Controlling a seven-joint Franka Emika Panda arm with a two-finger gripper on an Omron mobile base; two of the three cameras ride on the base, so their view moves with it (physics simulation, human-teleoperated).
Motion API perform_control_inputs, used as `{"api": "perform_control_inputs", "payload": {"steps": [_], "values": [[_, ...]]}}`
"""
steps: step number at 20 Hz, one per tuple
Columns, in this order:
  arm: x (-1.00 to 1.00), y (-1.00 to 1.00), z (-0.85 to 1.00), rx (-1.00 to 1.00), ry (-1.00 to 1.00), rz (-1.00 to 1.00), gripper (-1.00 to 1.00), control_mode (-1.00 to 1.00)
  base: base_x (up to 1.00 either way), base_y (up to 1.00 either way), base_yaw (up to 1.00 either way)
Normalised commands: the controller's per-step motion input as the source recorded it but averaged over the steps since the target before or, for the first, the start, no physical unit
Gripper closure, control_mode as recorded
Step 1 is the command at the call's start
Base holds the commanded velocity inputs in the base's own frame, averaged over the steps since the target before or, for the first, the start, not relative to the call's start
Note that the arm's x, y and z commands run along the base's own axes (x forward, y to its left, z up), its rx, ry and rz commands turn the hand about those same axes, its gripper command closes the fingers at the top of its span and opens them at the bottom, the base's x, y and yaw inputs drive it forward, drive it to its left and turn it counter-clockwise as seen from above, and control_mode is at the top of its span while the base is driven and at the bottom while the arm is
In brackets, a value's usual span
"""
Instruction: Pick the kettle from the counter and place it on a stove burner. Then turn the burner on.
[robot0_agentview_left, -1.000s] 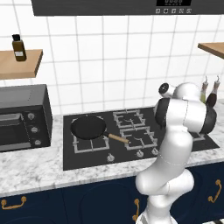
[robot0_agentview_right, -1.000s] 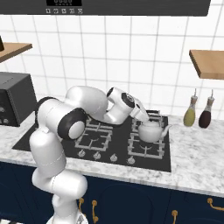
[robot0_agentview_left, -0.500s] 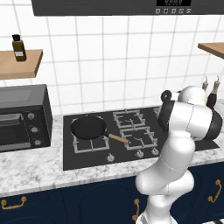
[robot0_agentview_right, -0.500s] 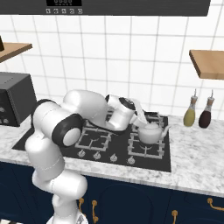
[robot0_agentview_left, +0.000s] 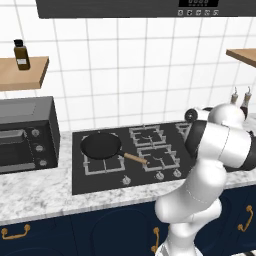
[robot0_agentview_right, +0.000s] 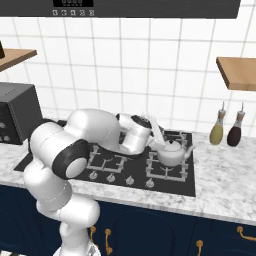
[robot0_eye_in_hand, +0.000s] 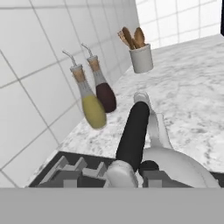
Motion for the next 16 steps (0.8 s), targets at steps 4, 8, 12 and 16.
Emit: {"api": "perform_control_inputs", "payload": {"steps": [4, 8, 12, 16], "values": [[-0.05, 0.31, 0.0, 0.0, 0.0, -0.03, -1.0, -1.0, 0.0, 0.0, 0.0], [0.0, 0.31, 0.0, 0.0, 0.0, -0.02, -1.0, -1.0, 0.0, 0.0, 0.0], [-0.01, 0.4, 0.0, 0.0, -0.03, -0.01, -1.0, -1.0, 0.0, 0.0, 0.0], [-0.15, 0.44, 0.09, 0.0, -0.03, 0.0, -1.0, -1.0, 0.0, 0.0, 0.0]]}}
